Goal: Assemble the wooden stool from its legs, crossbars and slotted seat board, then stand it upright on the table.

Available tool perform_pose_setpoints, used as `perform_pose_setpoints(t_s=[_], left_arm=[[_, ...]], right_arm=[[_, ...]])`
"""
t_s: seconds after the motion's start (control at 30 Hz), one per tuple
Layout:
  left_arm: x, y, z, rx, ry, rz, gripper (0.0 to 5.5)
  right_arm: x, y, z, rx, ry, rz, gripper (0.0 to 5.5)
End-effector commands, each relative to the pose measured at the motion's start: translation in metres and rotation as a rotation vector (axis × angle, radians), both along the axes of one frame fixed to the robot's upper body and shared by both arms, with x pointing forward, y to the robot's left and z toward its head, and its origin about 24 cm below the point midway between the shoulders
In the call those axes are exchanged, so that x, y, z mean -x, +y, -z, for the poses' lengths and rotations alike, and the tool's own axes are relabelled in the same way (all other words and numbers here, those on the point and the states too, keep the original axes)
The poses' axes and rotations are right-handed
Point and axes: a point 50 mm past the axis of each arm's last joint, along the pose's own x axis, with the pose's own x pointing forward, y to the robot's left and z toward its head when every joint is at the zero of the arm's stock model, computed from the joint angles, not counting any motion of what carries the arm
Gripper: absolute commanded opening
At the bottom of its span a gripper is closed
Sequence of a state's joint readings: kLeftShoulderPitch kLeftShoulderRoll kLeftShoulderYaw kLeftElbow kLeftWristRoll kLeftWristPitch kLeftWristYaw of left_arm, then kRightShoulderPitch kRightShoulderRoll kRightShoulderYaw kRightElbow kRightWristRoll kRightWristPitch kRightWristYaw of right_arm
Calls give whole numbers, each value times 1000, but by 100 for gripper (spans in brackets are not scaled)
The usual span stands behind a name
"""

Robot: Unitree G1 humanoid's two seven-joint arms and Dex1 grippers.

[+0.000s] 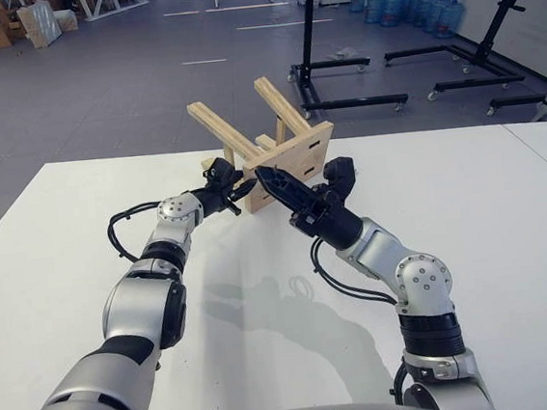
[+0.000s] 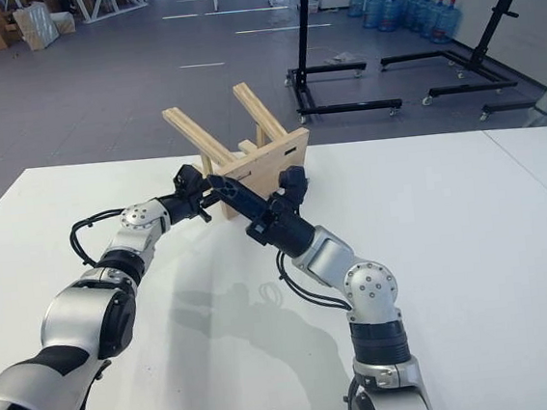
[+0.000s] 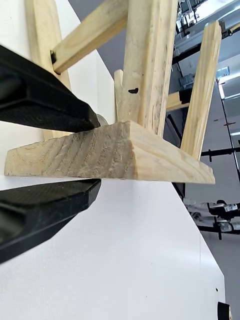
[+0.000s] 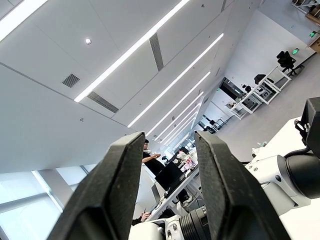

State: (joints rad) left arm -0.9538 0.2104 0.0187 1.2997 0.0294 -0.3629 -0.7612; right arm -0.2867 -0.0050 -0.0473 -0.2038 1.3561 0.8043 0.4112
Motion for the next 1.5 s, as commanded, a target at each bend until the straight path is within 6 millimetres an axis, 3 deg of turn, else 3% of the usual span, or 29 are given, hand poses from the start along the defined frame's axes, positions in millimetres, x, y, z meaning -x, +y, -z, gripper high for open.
perform_pose_setpoints(t_s=[0.03, 0.3, 0.43, 0.53, 0.67, 0.77, 0.87, 0.93, 1.13, 1.23, 1.33, 1.5], left_arm=[[5, 0, 9, 8, 42, 26, 126], [5, 2, 8, 49, 61, 36, 124], [16, 12, 12, 100, 31, 107, 123], [37, 23, 18, 158, 3, 208, 123], [75, 30, 12, 202, -18, 331, 123], [111, 34, -10, 268, 25, 526, 123], [144, 45, -22, 263, 96, 662, 123], [154, 50, -25, 240, 128, 677, 123], [156, 58, -28, 217, 141, 600, 123], [157, 57, -25, 219, 140, 575, 123], [161, 57, -18, 230, 167, 563, 123], [164, 54, -18, 241, 190, 593, 123]], right_arm=[[0, -1, 0, 7, -8, 13, 181], [-1, -2, -1, 16, -19, 22, 181], [3, -10, -3, 47, -65, 40, 181], [2, -35, -16, 71, -183, 54, 181], [-22, -94, -34, 151, -309, 178, 181], [-31, -129, -28, 310, -350, 182, 181], [-38, -155, -7, 636, -378, 175, 181], [-37, -170, -3, 756, -397, 139, 181], [-35, -211, -28, 852, -443, 89, 196], [-31, -221, -20, 945, -415, 60, 210], [-22, -231, 8, 1119, -375, -27, 210], [-17, -225, 35, 1244, -422, -171, 210]])
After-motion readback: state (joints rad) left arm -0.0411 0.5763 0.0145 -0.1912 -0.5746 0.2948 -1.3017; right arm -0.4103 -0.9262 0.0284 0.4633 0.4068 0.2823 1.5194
